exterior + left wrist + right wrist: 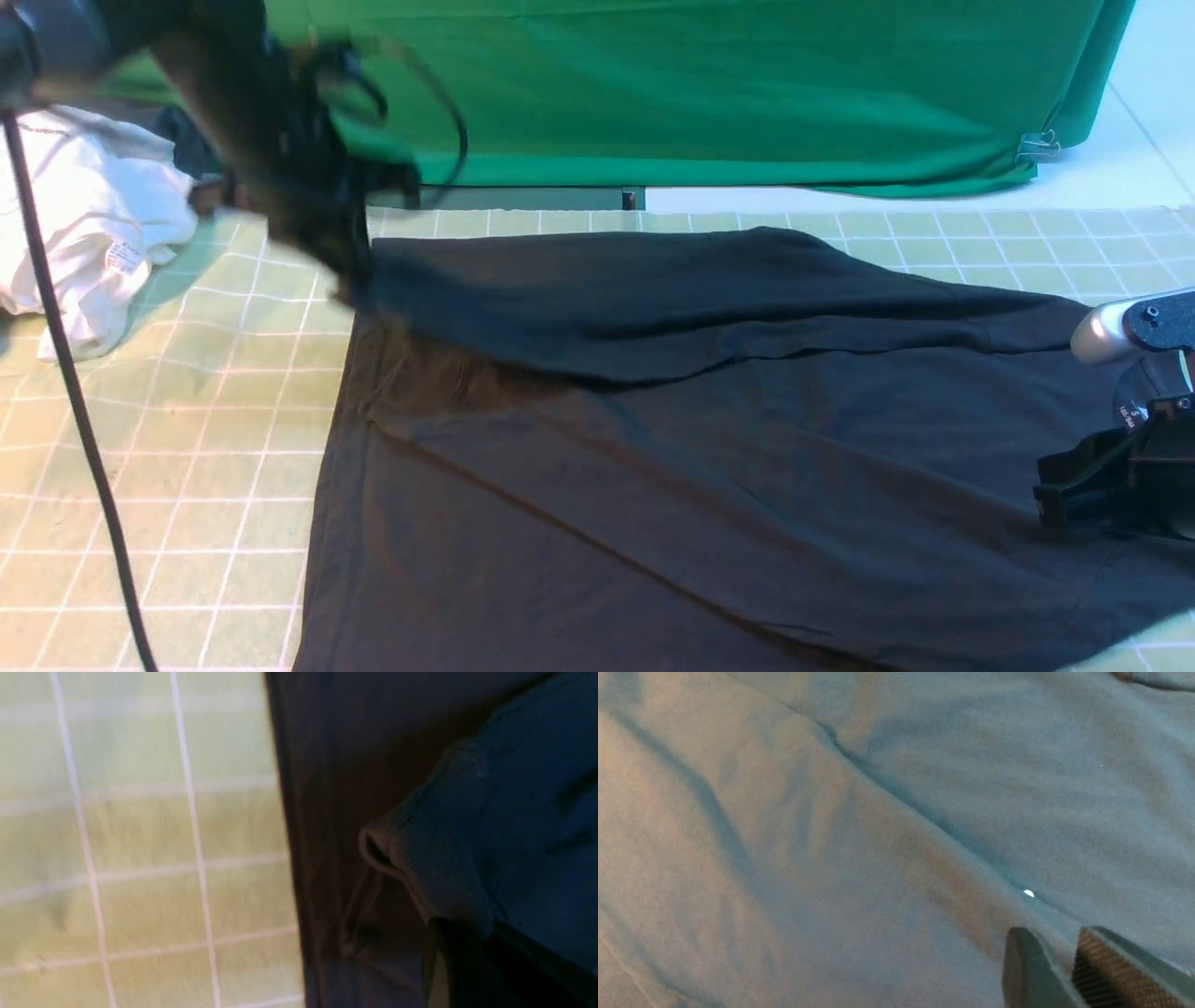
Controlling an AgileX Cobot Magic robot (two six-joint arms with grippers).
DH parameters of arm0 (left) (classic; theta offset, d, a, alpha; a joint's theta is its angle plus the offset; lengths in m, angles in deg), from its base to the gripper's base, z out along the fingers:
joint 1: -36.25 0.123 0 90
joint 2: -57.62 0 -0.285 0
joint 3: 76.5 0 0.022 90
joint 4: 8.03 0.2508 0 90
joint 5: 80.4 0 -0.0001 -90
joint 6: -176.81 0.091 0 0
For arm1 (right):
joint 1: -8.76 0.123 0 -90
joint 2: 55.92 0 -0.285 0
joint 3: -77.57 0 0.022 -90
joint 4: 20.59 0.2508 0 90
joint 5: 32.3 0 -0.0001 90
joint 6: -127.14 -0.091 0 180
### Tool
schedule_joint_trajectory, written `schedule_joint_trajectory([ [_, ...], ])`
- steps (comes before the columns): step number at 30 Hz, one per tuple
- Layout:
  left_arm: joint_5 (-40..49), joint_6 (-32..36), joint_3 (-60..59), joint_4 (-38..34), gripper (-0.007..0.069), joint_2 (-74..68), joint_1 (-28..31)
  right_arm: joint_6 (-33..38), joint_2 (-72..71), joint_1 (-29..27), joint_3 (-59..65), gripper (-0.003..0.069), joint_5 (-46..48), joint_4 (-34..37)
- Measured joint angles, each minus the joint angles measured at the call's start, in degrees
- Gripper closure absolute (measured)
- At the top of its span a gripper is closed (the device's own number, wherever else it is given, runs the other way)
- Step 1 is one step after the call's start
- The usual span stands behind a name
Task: Fold a long-sleeved shirt over a green coffee tablecloth.
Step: 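Fold the left side of the dark shirt inward over its body with the left gripper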
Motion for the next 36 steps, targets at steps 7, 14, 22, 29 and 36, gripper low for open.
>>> schedule_joint_trajectory([
  [7, -7.49, 0.1, -9.81, -2.0, 0.0645, 0.0, 0.04, 0.05, 0.0, 0.0, 0.0, 0.0463, 0.06, 0.0],
  [14, -8.52, 1.68, -10.79, -2.14, 0.0641, 0.0, 0.04, 0.05, 0.0, 0.0, 0.0, 0.0455, 0.06, 0.0],
  [22, -7.99, 5.29, -10.79, -2.09, 0.0511, 0.0, 0.04, 0.1, 0.0, 0.0, 0.0, 0.0433, 0.06, 0.0],
  [29, -4.43, 9.95, -10.91, -1.52, 0.0281, 1.23, 0.04, 0.1, 0.0, 0.0, 0.0, 0.0421, 1.12, -0.05],
  [36, -5.54, 10.62, -10.98, -1.27, 0.0191, 8.13, 0.04, 0.1, 0.58, 0.0, -3.28, 0.032, 3.62, -1.37],
])
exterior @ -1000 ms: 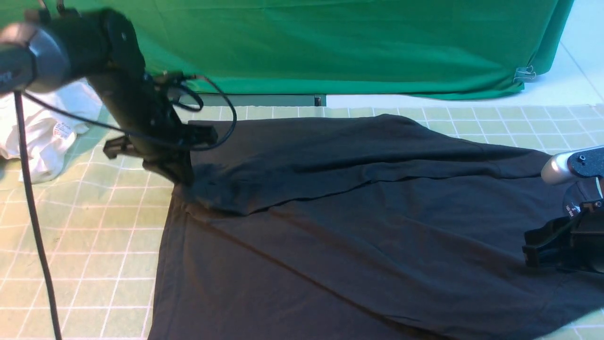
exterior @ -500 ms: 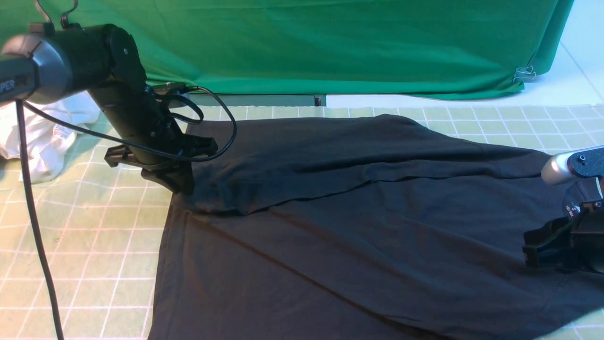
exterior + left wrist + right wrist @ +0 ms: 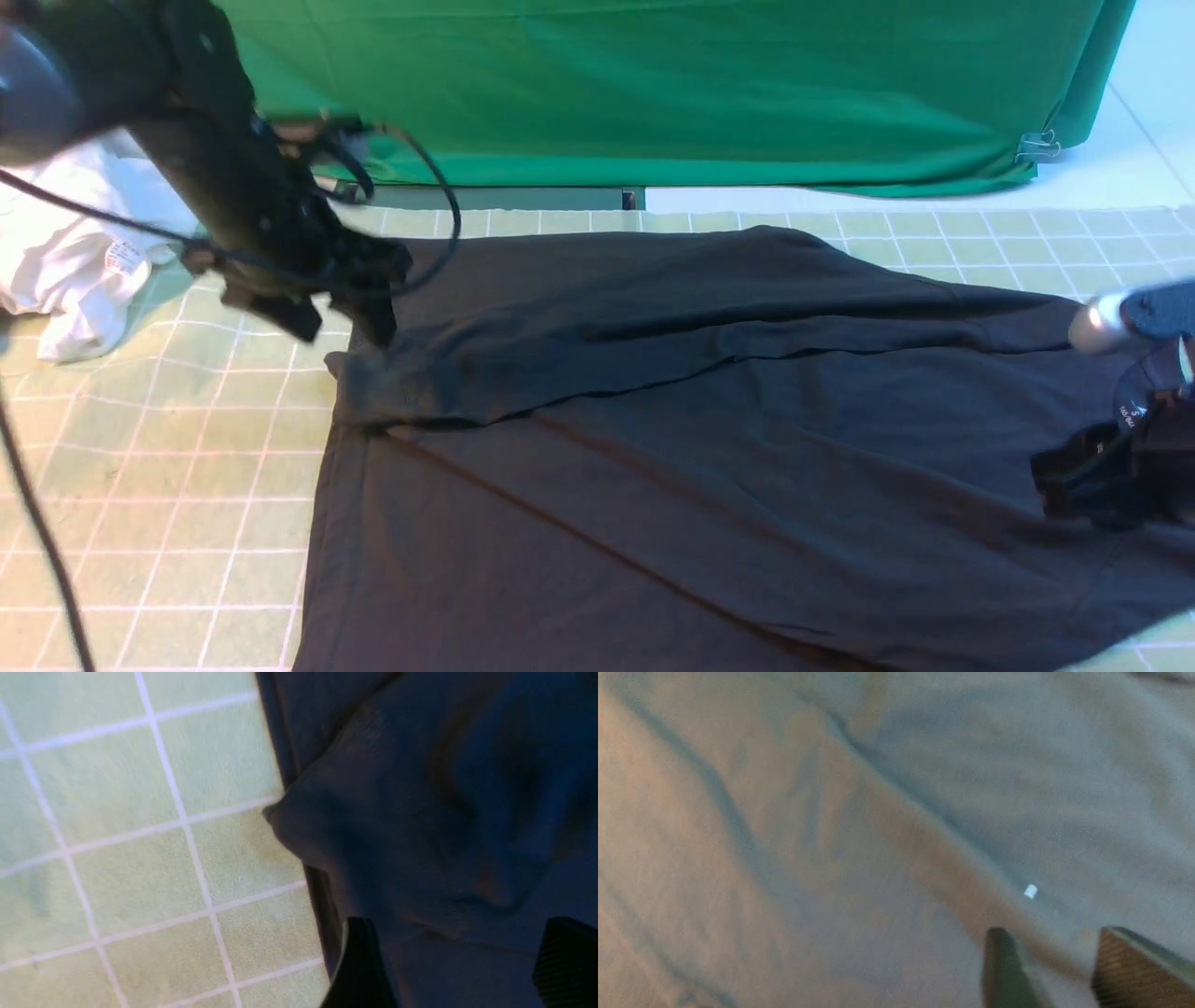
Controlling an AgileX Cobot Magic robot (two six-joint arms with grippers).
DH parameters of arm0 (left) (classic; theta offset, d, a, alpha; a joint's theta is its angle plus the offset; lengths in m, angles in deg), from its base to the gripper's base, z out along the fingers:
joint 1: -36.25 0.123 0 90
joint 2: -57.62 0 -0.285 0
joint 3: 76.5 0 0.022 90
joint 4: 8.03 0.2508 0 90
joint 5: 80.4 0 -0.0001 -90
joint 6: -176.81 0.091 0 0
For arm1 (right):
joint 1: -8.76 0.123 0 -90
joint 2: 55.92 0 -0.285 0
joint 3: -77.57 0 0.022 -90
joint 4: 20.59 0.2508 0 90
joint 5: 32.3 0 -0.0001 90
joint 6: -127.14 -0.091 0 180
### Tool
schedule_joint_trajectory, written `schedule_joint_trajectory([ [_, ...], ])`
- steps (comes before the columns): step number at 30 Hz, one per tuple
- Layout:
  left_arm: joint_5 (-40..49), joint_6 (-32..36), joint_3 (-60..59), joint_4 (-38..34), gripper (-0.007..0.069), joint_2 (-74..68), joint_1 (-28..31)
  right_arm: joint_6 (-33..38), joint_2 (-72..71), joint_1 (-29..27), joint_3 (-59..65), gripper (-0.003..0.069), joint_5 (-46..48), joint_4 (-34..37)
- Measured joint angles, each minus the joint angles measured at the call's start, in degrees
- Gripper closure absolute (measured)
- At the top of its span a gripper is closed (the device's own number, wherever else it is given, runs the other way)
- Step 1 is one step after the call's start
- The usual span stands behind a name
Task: Fold a long-sleeved shirt over a green coffee tablecloth.
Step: 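Fold the left side of the dark shirt inward over its body with the left gripper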
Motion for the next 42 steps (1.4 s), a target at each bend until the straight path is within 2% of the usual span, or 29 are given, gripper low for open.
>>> schedule_joint_trajectory([
  [2, -0.36, 0.04, 0.0, -0.36, 0.0206, 2.68, 0.0, 0.0, 1.39, 0.0, -3.54, 0.0211, 0.13, -0.42],
  [4, -0.53, 0.11, -0.08, -0.89, 0.0223, 3.28, 0.0, 0.0, 2.44, 0.0, -6.02, 0.0169, 0.33, -0.42],
  [6, -0.85, 0.11, -0.41, -1.33, 0.0236, 3.34, 0.0, 0.0, 3.45, 0.0, -7.53, 0.0158, 0.51, -0.42],
  [10, -2.49, 0.56, -3.23, -3.64, 0.0258, 2.42, -0.71, 0.0, 6.77, 0.0, -10.37, 0.0188, 1.05, -0.42],
  [13, -3.78, 1.4, -4.56, -3.29, 0.0258, 1.81, -2.29, 0.0, 9.03, 0.0, -10.44, 0.0224, 1.98, -0.42],
  [17, -4.95, 0.67, -4.68, -2.34, 0.0256, 1.49, -3.43, -0.05, 10.28, 0.0, -10.44, 0.0234, 3.44, -0.31],
  [21, -5.48, -1.06, -4.68, -1.56, 0.0209, -0.09, -3.43, -0.93, 10.34, 0.0, -10.89, 0.0235, 3.75, -0.2],
  [26, -5.7, -6.7, -4.85, 2.86, 0.0139, -3.23, -3.43, -1.56, 10.34, 0.0, -10.94, 0.0235, 3.75, -0.2],
  [34, -5.64, -10.54, -4.85, 4.04, 0.0132, -5.04, -3.43, -1.8, 10.34, 0.0, -10.94, 0.0235, 3.53, -0.2],
  [38, -4.56, -11.1, -4.85, 3.91, 0.0193, -6.5, -3.43, -2.13, 10.34, 0.0, -10.94, 0.0235, 3.35, -0.2],
  [42, -4.44, -10.57, -4.85, 3.91, 0.037, -7.14, -3.43, -2.45, 10.34, 0.0, -10.94, 0.0235, 3.33, -0.2],
])
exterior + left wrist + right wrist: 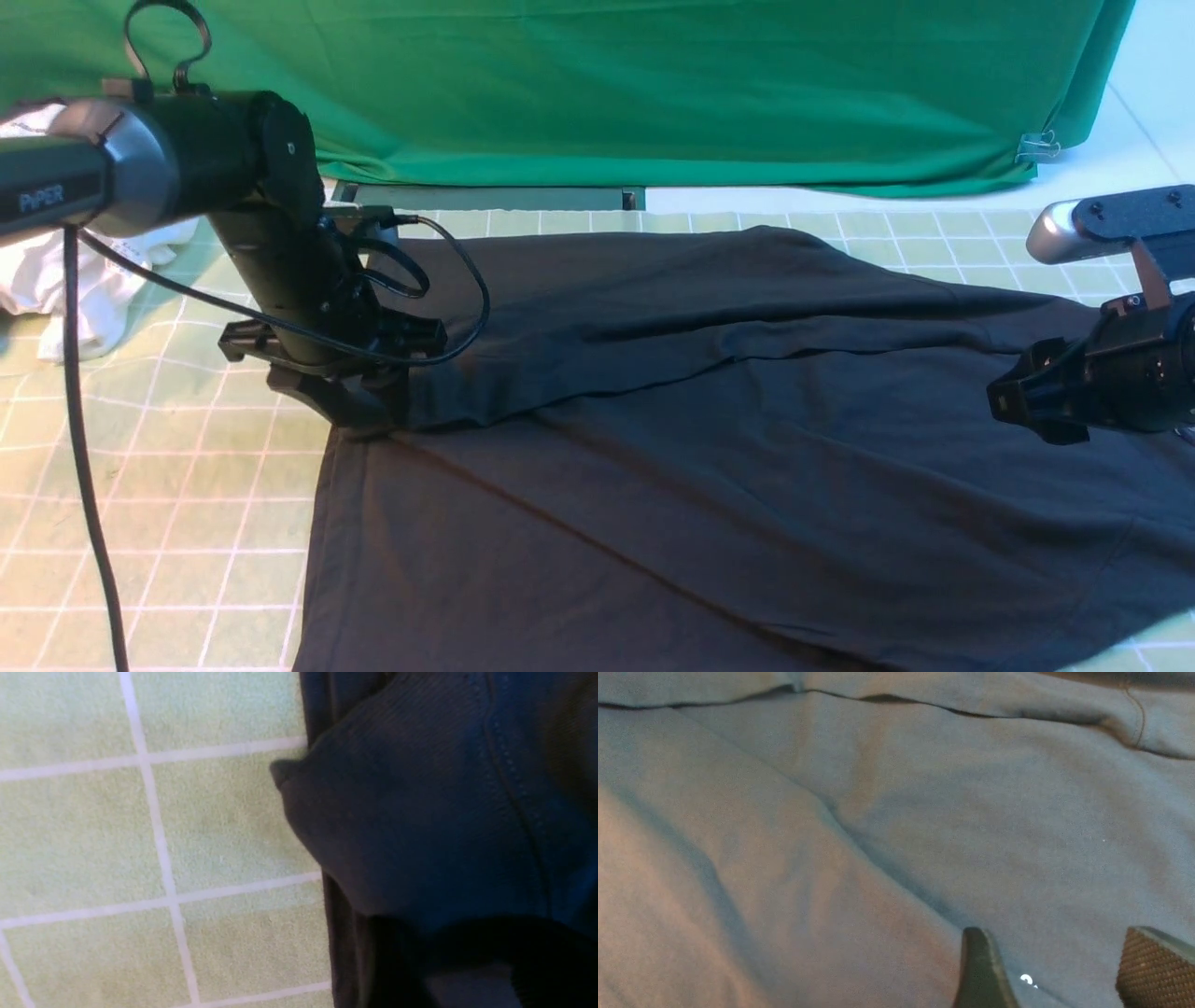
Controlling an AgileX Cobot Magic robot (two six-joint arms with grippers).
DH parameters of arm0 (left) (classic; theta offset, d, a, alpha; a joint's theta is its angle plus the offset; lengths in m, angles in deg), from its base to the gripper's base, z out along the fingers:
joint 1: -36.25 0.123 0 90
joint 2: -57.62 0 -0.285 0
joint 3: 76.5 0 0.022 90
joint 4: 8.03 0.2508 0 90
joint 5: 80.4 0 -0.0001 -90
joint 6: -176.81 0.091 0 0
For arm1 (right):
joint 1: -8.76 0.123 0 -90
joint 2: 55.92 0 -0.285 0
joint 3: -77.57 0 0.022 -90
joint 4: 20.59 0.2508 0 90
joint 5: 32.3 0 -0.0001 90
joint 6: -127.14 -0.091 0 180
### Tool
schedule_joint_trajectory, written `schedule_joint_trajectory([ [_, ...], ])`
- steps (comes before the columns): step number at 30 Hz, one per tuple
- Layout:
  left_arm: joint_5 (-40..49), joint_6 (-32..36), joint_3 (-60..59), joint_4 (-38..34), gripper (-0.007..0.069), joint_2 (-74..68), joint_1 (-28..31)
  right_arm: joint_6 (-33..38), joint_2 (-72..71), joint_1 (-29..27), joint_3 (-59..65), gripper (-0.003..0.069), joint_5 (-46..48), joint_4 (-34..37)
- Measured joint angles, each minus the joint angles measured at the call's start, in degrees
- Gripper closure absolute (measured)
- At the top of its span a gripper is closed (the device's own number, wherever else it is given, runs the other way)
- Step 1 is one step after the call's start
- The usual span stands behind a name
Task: Fold a long-sleeved shirt over a green coffee tablecloth.
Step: 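Fold the left side of the dark shirt inward over its body with the left gripper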
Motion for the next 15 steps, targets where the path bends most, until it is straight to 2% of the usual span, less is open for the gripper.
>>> schedule_joint_trajectory([
  [3, 0.0, 1.18, 0.06, 0.0, 0.0527, 0.0, 0.0, -0.45, 0.0, 0.0, 0.0, 0.0235, 0.0, 0.0],
  [6, 0.28, 2.0, 0.48, -0.31, 0.0626, 0.24, 0.0, -0.5, 0.0, 0.0, 0.0, 0.0235, 0.0, 0.0],
  [12, 3.1, 2.99, 2.05, -1.6, 0.0656, 2.84, 0.0, -0.5, 0.0, 0.0, 0.0, 0.0235, -0.5, 0.0],
  [15, 7.52, 4.15, 4.39, -2.03, 0.0656, 5.84, 0.0, -0.5, 0.0, 0.0, 0.0, 0.0235, -0.9, 0.0],
])
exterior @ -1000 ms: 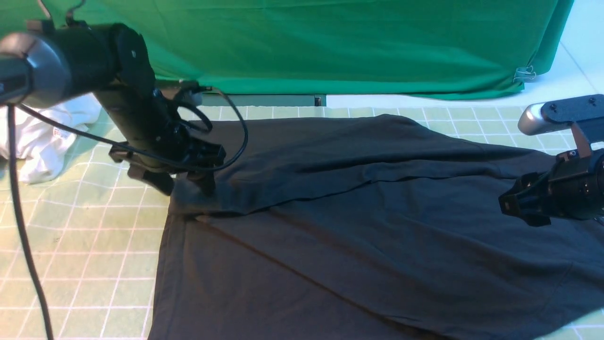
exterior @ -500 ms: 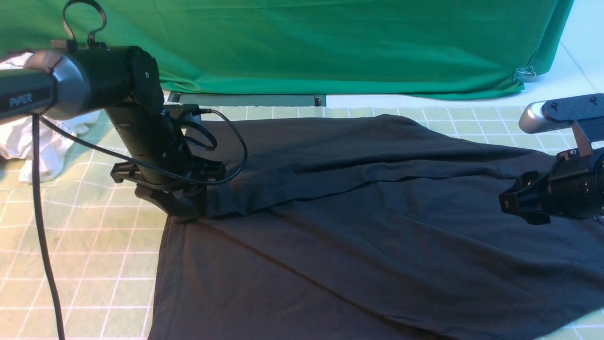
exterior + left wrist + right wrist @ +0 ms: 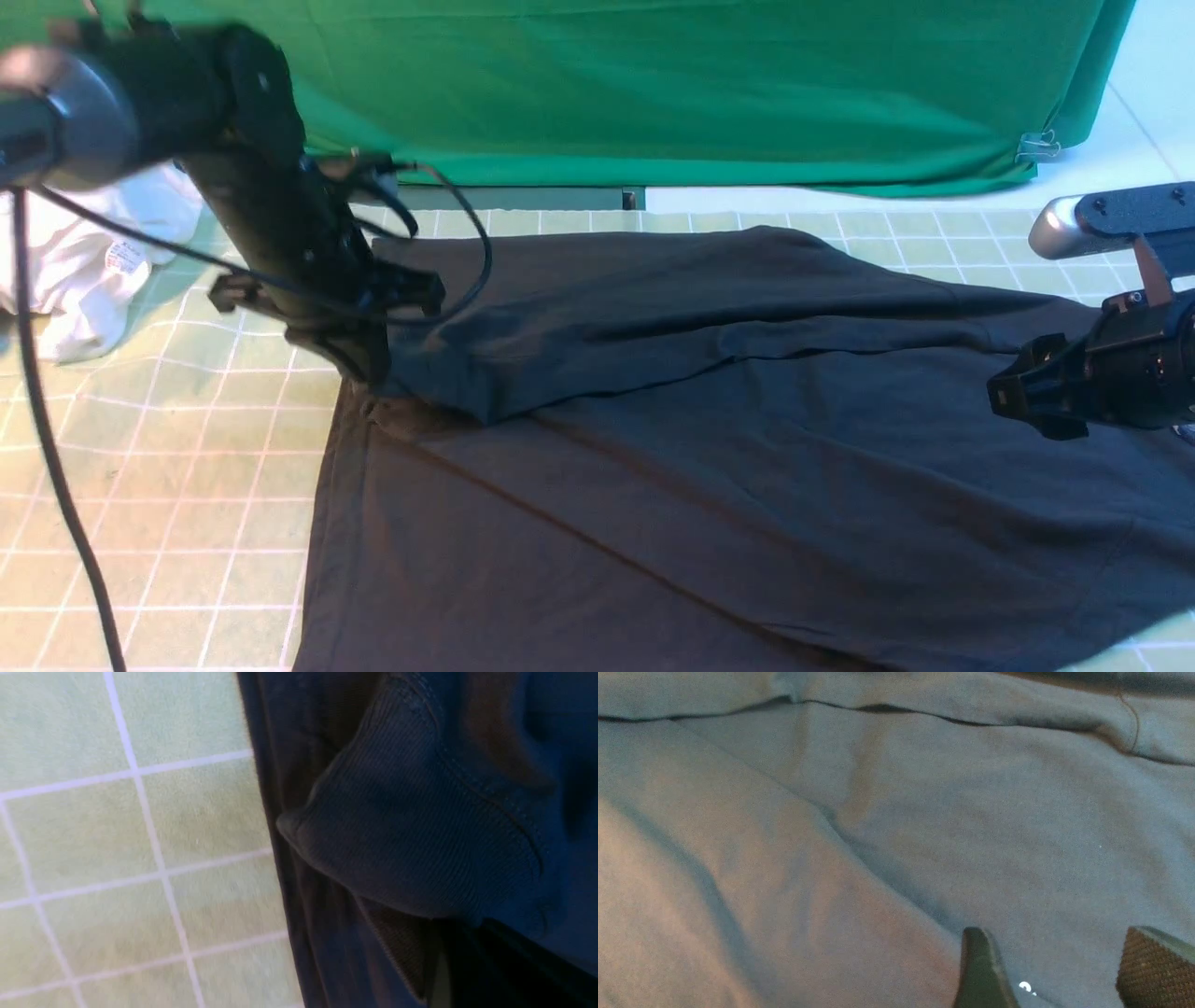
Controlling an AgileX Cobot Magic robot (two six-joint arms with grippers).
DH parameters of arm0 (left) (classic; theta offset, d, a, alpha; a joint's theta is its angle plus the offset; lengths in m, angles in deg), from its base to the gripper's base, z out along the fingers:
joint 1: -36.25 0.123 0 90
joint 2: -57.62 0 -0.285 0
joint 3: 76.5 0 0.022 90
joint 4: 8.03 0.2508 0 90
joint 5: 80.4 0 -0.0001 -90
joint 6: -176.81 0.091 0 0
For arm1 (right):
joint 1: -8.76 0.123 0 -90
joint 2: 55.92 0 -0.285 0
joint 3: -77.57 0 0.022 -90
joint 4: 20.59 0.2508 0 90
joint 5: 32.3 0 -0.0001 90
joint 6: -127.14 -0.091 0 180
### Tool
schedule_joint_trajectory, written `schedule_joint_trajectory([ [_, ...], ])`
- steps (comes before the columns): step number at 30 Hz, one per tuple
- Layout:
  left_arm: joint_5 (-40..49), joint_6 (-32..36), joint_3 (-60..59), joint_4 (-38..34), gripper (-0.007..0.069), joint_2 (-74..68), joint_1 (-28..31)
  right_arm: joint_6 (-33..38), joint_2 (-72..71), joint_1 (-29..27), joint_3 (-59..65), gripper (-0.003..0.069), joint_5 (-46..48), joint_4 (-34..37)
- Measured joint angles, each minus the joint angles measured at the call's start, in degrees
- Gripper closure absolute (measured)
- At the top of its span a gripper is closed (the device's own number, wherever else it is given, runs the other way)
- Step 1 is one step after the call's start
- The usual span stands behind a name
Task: Fold a long-sleeved shirt over a green coffee tablecloth.
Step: 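Fold the left side of the dark shirt inward over its body with the left gripper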
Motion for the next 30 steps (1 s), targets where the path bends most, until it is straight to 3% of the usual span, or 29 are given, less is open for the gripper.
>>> schedule_joint_trajectory([
  [7, 5.26, 2.38, 2.57, -2.33, 0.0656, 4.38, 0.0, 0.0, 0.0, 0.0, 0.0, 0.0235, -0.42, 0.0],
  [30, 2.63, 4.65, -7.94, -2.62, 0.0656, 6.98, 0.0, 0.0, 0.83, 0.0, 0.0, 0.0236, -1.08, 0.0],
])
